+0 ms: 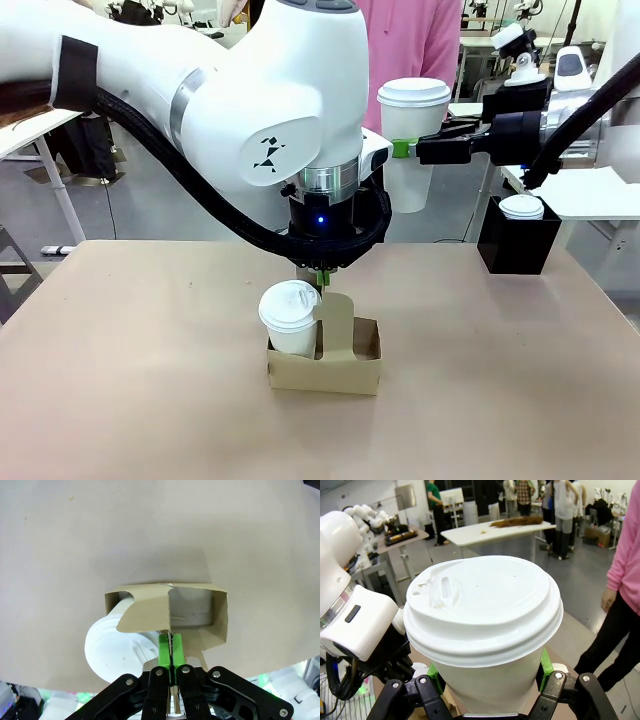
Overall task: Pour a drink into a cup and package it in a carrier.
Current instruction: Insert the held 600 ml Paper Cup into the Cup Carrier.
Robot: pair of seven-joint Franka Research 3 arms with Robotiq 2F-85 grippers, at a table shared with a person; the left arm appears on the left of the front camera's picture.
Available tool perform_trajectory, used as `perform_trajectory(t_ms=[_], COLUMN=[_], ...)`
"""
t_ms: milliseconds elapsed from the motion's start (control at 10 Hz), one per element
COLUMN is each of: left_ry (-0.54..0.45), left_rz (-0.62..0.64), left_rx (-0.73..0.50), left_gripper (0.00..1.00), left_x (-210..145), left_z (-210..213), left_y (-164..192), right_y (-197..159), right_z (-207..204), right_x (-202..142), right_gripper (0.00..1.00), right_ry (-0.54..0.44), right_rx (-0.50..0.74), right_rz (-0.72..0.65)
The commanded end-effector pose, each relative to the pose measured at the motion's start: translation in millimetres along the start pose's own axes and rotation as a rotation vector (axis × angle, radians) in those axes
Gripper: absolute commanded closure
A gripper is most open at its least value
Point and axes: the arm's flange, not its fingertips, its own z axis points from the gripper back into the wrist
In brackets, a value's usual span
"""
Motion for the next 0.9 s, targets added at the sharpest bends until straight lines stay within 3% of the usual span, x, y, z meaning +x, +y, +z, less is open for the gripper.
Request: perform_trajectory(t_ms=[0, 100, 200, 400, 500, 700, 800], left_ry=[0.000, 0.000, -0.001, 0.006, 0.008, 0.005, 0.021], left_rz=[0.000, -0.033, -0.050, -0.097, -0.122, -0.200, -0.284], left_rx=[0.000, -0.007, -0.014, -0.059, -0.099, -0.172, -0.218], left_gripper=[0.49, 0.39, 0.00, 0.00, 0.15, 0.00, 0.00], left_x=[0.0, -1.2, -1.7, -3.8, -3.8, -2.7, -2.2], left_z=[0.0, 2.6, 8.0, 33.6, 50.8, 84.0, 97.1], left_y=[0.0, 2.0, 3.7, 15.4, 24.9, 54.3, 78.3], right_y=[0.1, 0.0, -16.0, -37.1, -43.9, -55.7, -63.1], right_z=[-2.5, 0.0, -3.1, -4.9, -6.1, -9.4, -12.6], right_x=[5.4, 0.0, -7.2, -13.5, -18.4, -31.8, -43.3], right_gripper=[0.20, 0.20, 0.20, 0.20, 0.20, 0.20, 0.20], right_ry=[-0.013, 0.000, 0.038, 0.089, 0.105, 0.133, 0.127], right_rx=[0.002, 0.000, 0.072, 0.181, 0.245, 0.400, 0.504], right_rz=[-0.005, 0.000, -0.038, -0.030, -0.016, 0.002, -0.001])
